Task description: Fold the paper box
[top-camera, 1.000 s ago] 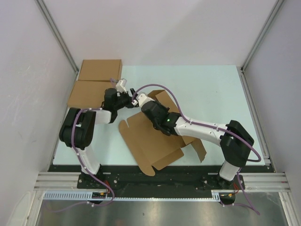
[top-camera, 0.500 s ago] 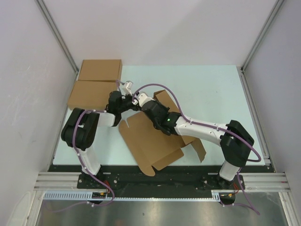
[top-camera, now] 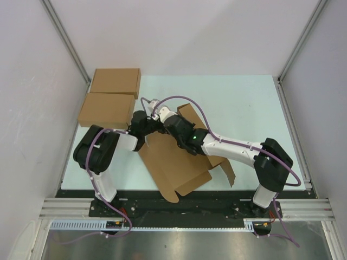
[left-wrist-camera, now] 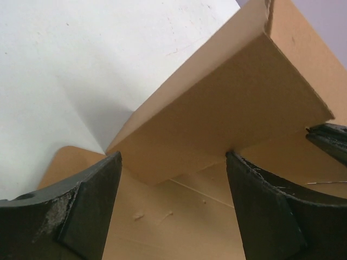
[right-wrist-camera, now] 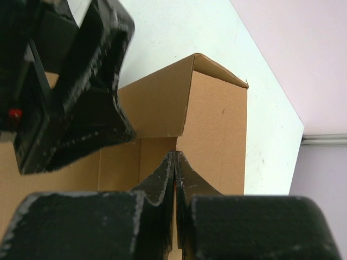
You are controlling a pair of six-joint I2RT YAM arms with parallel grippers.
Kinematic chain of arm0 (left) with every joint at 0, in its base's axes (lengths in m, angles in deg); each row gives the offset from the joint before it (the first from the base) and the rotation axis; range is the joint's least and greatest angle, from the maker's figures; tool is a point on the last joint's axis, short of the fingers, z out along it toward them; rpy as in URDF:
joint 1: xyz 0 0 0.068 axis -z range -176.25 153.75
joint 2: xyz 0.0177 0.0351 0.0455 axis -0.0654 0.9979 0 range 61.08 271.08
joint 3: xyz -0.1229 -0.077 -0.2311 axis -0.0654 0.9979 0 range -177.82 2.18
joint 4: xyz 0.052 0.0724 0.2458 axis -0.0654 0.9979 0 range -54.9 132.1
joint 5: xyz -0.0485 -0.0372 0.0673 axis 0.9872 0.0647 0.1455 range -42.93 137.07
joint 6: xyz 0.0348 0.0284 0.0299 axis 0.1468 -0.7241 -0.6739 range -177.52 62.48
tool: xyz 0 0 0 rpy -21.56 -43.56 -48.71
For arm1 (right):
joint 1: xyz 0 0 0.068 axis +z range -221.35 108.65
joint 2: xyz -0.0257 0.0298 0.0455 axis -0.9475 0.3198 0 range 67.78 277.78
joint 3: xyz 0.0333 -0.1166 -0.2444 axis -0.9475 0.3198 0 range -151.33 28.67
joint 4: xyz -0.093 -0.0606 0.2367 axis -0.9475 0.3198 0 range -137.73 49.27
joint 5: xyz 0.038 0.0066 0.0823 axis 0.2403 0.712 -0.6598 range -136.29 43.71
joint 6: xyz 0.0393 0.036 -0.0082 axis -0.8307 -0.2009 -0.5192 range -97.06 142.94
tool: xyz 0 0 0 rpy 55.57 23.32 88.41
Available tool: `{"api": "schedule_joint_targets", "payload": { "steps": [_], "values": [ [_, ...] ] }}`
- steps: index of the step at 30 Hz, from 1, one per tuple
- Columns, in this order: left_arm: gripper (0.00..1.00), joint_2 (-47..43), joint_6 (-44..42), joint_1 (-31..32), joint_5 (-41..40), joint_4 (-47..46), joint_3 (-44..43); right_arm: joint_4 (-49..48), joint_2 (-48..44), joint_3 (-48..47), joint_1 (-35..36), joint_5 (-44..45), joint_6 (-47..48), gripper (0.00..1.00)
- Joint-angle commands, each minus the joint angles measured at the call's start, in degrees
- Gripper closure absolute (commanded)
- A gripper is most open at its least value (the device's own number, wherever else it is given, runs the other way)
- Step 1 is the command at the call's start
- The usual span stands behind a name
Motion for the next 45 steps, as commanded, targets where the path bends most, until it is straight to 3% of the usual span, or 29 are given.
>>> {"api": "schedule_joint_targets", "payload": {
  "steps": [1,7,15,29,30,32,35,39,43,45],
  "values": [
    [0.17,0.93,-0.51,2.30,-2.78,-7.98,1.50,4.06,2.31,0.42,0.01,-7.08,-3.44,1.00],
    [0.17,1.72,1.95,2.92,-8.05,-12.75,2.21,4.15,2.57,0.50,0.10,-7.96,-3.61,1.00],
    [0.20,3.57,1.33,4.06,-15.26,-8.98,-1.30,4.15,2.66,0.42,0.01,-8.49,-3.88,1.00],
    [0.22,2.08,0.11,4.15,-16.41,-10.03,-0.87,3.80,1.52,0.42,-1.30,-6.83,-5.01,1.00],
    [0.22,0.94,-0.94,4.06,-17.37,-9.94,-0.52,3.62,0.39,0.50,-3.22,-5.69,-6.06,0.77],
    [0.23,-1.07,-1.39,4.06,-19.48,-9.76,0.09,3.62,-2.50,0.16,-5.34,-6.03,-9.30,0.58],
    [0.22,-3.19,-1.57,3.80,-24.30,-9.59,1.06,3.97,-6.47,0.06,-13.41,-11.90,-18.33,0.48],
    [0.21,-6.70,-1.65,3.10,-29.14,-8.89,2.99,4.68,-11.39,-0.02,-29.57,-31.53,-29.15,0.44],
    [0.21,-8.73,-1.65,2.39,-35.47,-5.29,4.92,3.54,-8.25,0.15,-46.53,-47.93,-35.07,0.44],
    [0.21,-9.17,-1.57,2.39,-37.84,-4.49,5.46,2.92,-6.49,0.07,-49.02,-50.94,-34.47,0.43]
  ]
}}
